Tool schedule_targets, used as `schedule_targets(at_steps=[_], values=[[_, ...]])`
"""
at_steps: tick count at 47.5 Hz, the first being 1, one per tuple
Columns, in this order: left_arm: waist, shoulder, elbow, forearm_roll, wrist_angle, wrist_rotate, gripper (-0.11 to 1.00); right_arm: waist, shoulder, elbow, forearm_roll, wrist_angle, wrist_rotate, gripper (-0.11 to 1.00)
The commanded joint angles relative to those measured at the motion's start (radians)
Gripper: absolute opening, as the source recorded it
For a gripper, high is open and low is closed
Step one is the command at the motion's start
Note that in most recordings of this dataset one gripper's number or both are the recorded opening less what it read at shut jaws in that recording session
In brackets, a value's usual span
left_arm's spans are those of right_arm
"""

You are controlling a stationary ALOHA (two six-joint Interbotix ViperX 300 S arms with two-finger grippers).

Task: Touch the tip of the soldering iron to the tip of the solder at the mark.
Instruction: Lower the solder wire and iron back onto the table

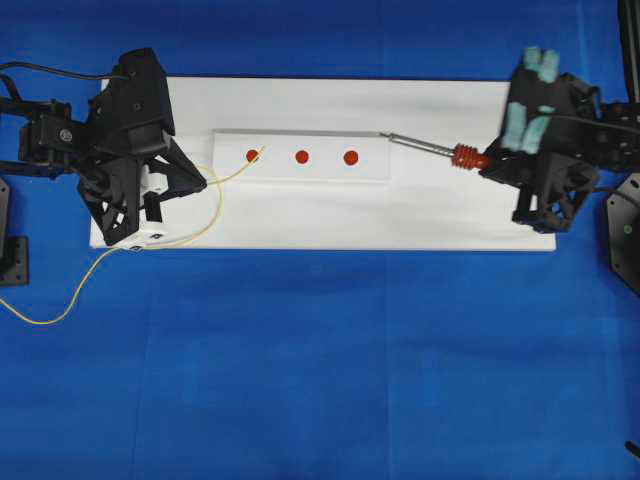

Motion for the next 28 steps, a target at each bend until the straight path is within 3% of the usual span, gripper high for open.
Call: schedule_targets(at_steps=[1,14,28], values=[[-0.002,-0.009,-0.012,0.0,-0.017,-0.002,0.02,0.002,-0.009,-0.002,-0.002,-0.021,0.002,0.06],[-0.035,-0.009,-0.014,0.0,-0.032,-0.031,0.02,0.021,0.002,-0.006,0.005,-0.077,0.006,0.06],[-0.199,-0.021,0.012,0.0,-0.129,-0.13,0.02,0.225,0.009,-0.005,0.014,-0.209,0.054,0.06]])
